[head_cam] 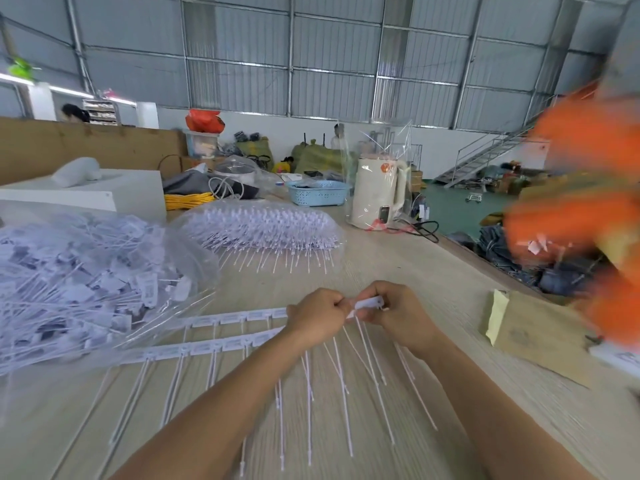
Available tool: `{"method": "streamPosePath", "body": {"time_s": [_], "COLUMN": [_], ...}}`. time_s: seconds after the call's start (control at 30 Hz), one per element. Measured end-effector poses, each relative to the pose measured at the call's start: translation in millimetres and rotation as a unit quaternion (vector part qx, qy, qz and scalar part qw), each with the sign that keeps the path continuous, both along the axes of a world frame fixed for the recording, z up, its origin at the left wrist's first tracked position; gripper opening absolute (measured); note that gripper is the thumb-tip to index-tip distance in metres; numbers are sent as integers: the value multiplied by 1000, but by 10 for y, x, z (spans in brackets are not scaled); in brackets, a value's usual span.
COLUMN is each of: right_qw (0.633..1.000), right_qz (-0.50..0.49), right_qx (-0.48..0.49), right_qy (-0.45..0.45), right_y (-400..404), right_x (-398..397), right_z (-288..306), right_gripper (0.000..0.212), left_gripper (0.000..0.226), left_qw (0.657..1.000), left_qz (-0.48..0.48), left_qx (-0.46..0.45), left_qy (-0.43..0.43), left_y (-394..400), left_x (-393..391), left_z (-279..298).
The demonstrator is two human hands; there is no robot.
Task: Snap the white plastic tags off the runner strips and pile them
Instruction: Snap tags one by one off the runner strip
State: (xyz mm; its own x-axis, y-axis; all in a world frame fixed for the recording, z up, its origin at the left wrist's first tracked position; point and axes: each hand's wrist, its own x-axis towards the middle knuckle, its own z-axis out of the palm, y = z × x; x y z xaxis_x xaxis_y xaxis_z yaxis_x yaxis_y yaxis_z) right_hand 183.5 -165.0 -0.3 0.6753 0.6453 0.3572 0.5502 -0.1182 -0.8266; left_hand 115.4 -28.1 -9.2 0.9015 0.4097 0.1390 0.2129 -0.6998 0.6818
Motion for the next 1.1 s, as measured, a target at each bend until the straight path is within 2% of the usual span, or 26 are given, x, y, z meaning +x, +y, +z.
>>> {"method": "streamPosePath", "body": {"time_s": [0.33,0.43,0.53,0.6,0.67,0.77,0.87,1.0,1.07,1.1], "right_qw": [996,995,979,955,952,962,965,933,914,919], "right_qz": [-5,-6,-35,-55,-68,-133,-180,-172,-141,-128], "right_qx": [-8,-4,-9,2,9,6,62,105,78,47], "right_qy": [-92,-103,-200,-293,-298,-237,-182,-299,-373,-371], "right_y": [8,0,25,72,86,-27,-229,-221,-140,-96], "right_x": [84,81,74,82,86,174,218,-45,-178,-218], "right_z": [-49,-56,-55,-50,-45,9,215,612,791,851], "right_gripper": [28,34,33,23,17,14,9,3,5,7], "left_gripper": [39,34,20,20,26,29,28,21,27,31], "left_qw": [1000,999,987,982,982,983,985,987,987,988], "left_qz": [8,-1,-29,-31,-42,-68,-91,-104,-103,-105], "left_qx": [-1,-50,-158,-186,-181,-171,-144,-122,-121,-114], "left_qy": [8,1,-14,-16,-19,-15,-39,-28,-24,-26], "left_y": [-87,-87,-110,-111,-84,-7,109,164,163,166], "left_x": [-125,-133,-174,-197,-203,-255,-316,-309,-288,-282], "left_z": [108,135,199,249,277,323,349,326,339,354]}}
